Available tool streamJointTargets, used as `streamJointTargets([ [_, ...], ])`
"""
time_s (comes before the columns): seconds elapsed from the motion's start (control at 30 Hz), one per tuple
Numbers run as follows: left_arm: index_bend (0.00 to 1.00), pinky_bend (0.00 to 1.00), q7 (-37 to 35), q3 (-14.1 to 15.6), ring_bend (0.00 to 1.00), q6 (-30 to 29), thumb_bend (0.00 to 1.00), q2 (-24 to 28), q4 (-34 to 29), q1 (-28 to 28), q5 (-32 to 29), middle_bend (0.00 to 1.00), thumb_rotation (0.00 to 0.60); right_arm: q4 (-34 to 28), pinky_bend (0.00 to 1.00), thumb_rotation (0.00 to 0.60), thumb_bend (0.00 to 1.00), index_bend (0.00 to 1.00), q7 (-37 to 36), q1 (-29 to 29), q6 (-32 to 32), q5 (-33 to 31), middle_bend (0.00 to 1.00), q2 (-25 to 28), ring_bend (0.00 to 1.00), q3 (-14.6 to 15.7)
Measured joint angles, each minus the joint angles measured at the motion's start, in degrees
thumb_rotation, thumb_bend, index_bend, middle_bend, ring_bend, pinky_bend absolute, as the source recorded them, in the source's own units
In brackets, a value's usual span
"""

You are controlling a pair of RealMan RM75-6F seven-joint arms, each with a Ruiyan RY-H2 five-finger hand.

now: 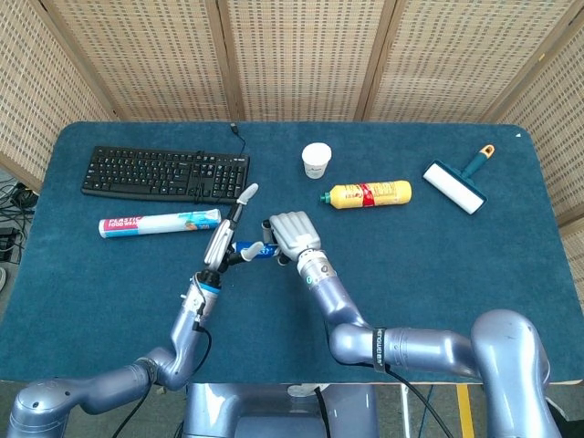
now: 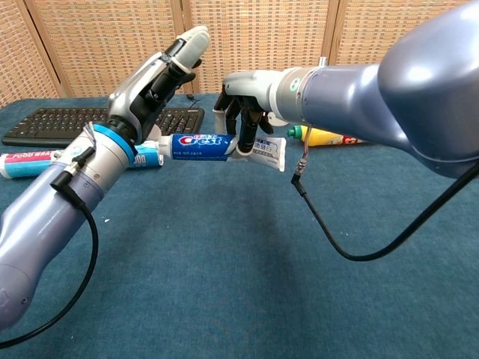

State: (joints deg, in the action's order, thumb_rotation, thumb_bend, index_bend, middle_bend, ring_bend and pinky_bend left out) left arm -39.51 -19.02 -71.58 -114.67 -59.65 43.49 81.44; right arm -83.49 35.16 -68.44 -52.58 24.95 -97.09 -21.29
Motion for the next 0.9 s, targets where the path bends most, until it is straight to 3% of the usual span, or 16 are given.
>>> streamJointTargets([
  [0.9,0.0,0.0,-3.91,0.21,0.0,0.02,0.0,-1.08,4.57,-0.35,-1.29,0.0,0.152,-4.18,0.79,0.6,0.71,0.72,-5.16,1.21,0.0,0.43,0.7,4.37,0.62,-0.32],
])
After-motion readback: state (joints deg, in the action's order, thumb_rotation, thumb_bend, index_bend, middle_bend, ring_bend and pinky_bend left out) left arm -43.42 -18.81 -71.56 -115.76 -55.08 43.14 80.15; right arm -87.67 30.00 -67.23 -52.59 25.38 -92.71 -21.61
